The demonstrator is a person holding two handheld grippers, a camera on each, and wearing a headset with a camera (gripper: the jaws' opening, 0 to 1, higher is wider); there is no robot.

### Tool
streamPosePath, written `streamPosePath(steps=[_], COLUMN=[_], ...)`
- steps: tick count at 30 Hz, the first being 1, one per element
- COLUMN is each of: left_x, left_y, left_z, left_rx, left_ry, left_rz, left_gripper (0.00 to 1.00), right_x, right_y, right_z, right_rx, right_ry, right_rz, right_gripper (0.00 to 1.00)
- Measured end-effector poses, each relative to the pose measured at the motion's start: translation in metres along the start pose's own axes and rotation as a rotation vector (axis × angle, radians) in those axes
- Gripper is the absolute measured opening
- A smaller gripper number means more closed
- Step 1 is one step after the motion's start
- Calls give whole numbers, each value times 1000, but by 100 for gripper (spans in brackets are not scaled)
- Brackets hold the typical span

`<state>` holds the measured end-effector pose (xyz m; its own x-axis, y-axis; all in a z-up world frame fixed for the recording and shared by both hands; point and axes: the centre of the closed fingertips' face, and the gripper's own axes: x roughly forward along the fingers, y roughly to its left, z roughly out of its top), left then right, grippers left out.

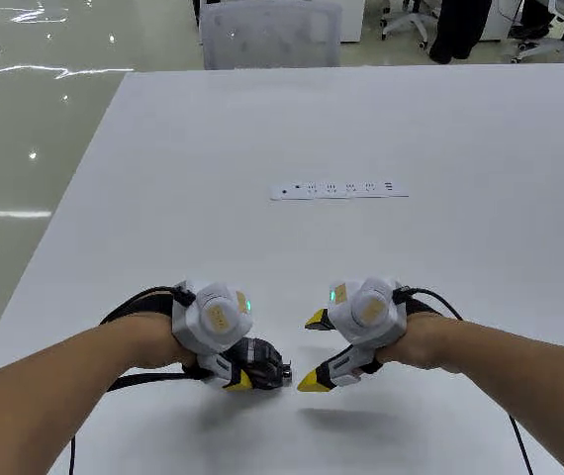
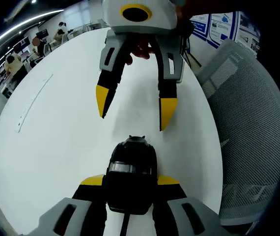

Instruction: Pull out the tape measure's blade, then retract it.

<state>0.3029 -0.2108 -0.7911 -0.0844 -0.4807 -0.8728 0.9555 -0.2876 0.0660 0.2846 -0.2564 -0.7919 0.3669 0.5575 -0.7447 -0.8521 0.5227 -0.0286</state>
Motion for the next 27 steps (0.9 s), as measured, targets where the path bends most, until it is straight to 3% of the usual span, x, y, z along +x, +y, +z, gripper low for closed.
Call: streamPosePath(steps=[4,9,15,18,22,27], left_x=[-1,-1,-1,-1,-1,-1], left_y=[1,1,1,1,1,0], left_z=[-1,-1,-1,-1,-1,-1], left_rx=[0,0,-2,-2,-4,-1], left_ry=[-13,-15,-17,-17,-20,-23], left_rz=[10,9,-1,-2,-5,-7], left_gripper=[33,32,33,33,33,33], right_x=[12,22,25,28,33,31], right_y=[7,8,4,6,14,16], right_z=[-2,-8,-3,-2,-3,-3], right_rx=[-23,-41,-44,-57,-84,-129], right_ry=[28,63,49,56,72,93], right_rz=[26,23,20,23,59,66], right_gripper=[48,37,23,29,18,17])
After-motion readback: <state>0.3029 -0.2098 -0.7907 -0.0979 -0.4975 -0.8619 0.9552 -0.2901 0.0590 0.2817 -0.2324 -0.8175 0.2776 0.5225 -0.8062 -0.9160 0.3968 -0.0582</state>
